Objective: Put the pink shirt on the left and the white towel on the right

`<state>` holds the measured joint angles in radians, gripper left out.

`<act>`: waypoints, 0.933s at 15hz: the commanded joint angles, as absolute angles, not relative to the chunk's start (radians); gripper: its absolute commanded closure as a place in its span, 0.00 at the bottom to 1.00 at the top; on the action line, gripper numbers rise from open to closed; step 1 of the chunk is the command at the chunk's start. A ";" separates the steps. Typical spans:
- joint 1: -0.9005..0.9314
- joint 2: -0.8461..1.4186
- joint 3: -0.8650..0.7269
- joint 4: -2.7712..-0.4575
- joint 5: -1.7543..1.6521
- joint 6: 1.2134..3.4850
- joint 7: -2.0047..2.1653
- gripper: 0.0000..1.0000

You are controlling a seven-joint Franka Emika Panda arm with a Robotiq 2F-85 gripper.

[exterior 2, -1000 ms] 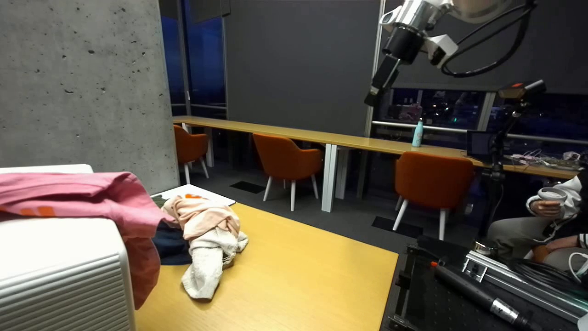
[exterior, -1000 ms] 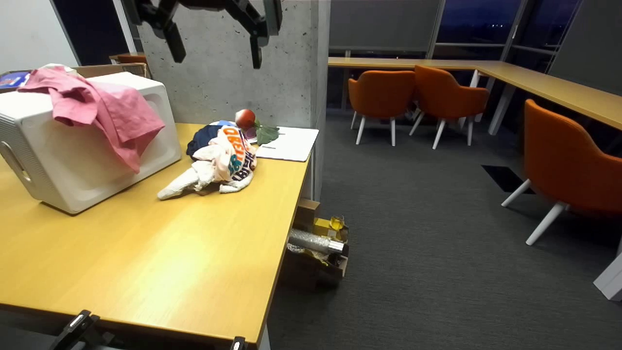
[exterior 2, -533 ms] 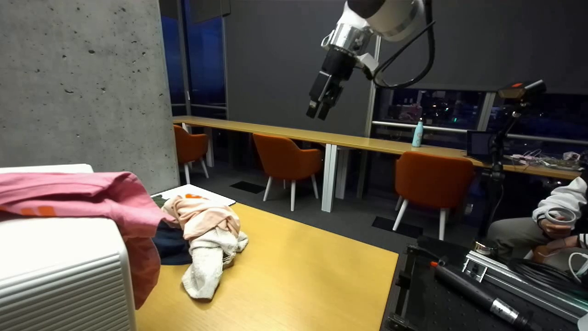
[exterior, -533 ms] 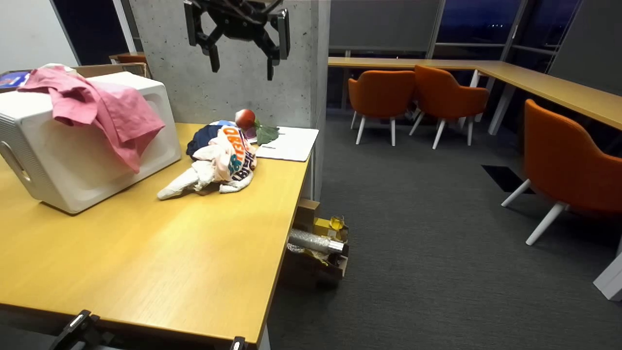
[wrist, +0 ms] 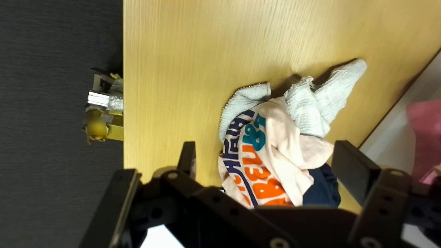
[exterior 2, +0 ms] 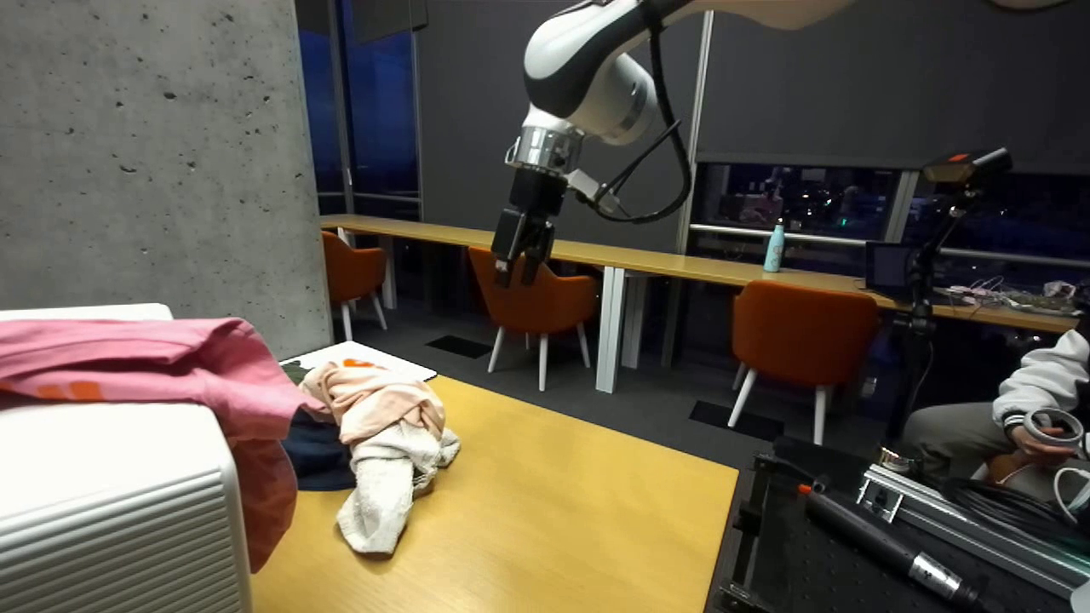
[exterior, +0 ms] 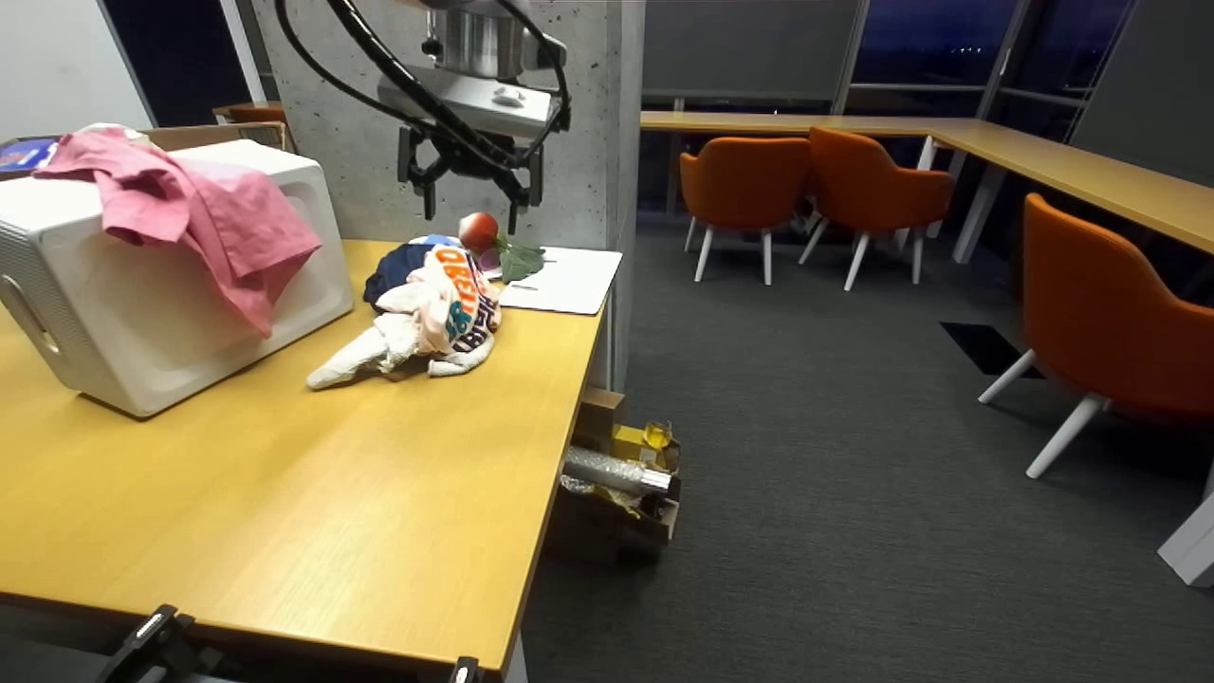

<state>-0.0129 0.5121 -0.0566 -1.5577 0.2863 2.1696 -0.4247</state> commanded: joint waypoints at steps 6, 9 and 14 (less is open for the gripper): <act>-0.018 0.911 0.044 -1.059 0.116 1.994 -0.326 0.00; 0.002 1.016 0.061 -0.913 0.093 1.923 -0.309 0.00; 0.035 1.168 0.061 -0.692 0.067 1.808 -0.284 0.00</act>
<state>0.0266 1.0545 0.0477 -0.8851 0.1010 1.8992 -0.3155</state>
